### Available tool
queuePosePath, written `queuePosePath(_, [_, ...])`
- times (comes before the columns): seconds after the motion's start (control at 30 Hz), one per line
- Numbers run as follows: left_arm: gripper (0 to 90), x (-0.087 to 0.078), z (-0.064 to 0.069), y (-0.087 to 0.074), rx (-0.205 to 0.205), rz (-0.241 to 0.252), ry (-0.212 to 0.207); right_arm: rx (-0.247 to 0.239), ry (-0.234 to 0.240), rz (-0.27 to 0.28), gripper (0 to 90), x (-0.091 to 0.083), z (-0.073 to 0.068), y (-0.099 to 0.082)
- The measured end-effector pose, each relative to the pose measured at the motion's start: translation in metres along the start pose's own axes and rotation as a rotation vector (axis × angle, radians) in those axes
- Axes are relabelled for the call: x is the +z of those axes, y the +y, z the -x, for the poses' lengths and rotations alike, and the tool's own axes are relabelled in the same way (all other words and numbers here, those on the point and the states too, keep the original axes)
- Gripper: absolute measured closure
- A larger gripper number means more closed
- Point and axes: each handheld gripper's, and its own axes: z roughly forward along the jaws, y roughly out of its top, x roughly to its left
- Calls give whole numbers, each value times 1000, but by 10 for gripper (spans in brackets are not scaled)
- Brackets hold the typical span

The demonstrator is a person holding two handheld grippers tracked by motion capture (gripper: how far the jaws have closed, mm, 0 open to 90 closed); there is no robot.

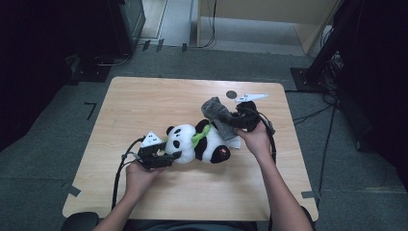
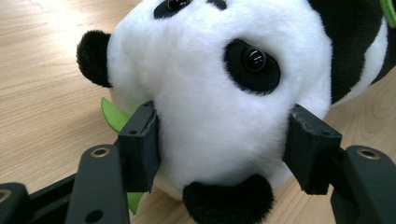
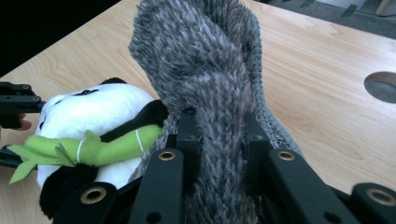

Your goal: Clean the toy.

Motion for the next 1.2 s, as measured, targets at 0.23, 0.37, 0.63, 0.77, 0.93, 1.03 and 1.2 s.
queuePosePath(0.23, [358,0,0,0,1,-2,0,43,-6,-6,761,-7,14,-3])
queuePosePath(0.37, [357,0,0,0,-1,-4,0,63,-21,-9,764,-10,20,-8])
queuePosePath(0.63, [352,0,0,0,3,-9,1,105,-67,-42,769,-11,38,-18])
queuePosePath(0.77, [349,0,0,0,4,-9,1,117,-116,-85,772,-9,45,-22])
queuePosePath(0.93, [346,0,0,0,0,-6,-2,106,-100,-9,772,-22,39,-13])
queuePosePath(1.03, [345,0,0,0,-2,-7,-1,82,-86,29,772,-29,28,-3])
queuePosePath(1.2, [345,-1,1,-1,5,-5,1,23,-64,57,772,-29,8,8])
